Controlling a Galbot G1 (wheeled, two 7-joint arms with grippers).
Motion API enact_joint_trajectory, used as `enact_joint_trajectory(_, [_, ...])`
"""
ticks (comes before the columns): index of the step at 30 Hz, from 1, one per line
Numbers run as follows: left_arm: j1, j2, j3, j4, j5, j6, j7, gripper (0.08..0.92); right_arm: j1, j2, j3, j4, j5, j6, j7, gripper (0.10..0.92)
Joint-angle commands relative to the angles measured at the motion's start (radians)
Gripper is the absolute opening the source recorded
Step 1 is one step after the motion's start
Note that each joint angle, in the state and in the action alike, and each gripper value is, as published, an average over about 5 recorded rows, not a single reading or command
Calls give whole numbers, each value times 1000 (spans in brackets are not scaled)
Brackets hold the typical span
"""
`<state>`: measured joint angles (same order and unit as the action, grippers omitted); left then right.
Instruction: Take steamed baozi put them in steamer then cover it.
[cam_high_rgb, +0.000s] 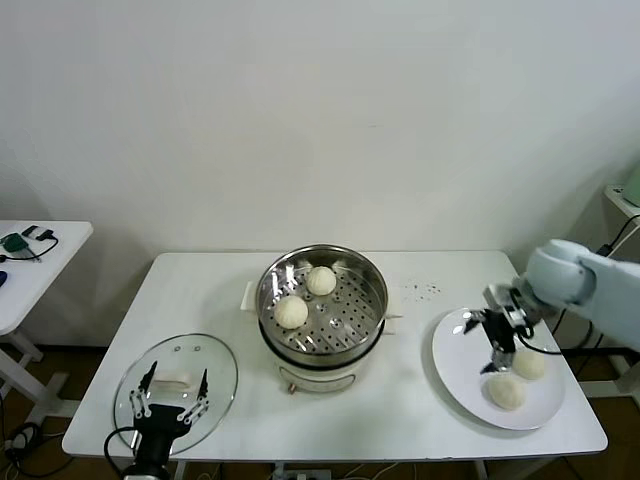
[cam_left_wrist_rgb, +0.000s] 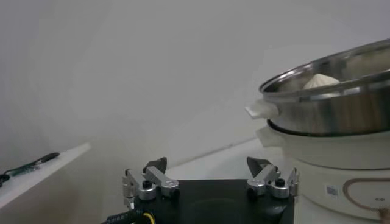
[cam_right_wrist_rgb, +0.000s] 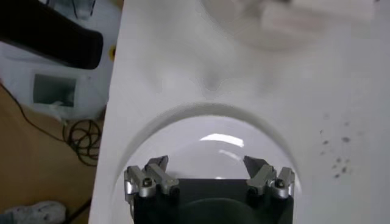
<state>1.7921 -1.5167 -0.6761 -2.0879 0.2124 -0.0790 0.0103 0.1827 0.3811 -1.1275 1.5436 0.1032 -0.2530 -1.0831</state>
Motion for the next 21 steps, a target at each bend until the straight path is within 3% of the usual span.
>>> enact_joint_trajectory(1, [0, -4, -2, 4, 7, 2, -1, 823, -254, -72, 183, -41, -136, 23, -12, 823])
enact_joint_trajectory(21, [-11, -8, -11, 36, 7, 0, -2, 823, -305, 55, 233, -153, -197, 30, -4, 823])
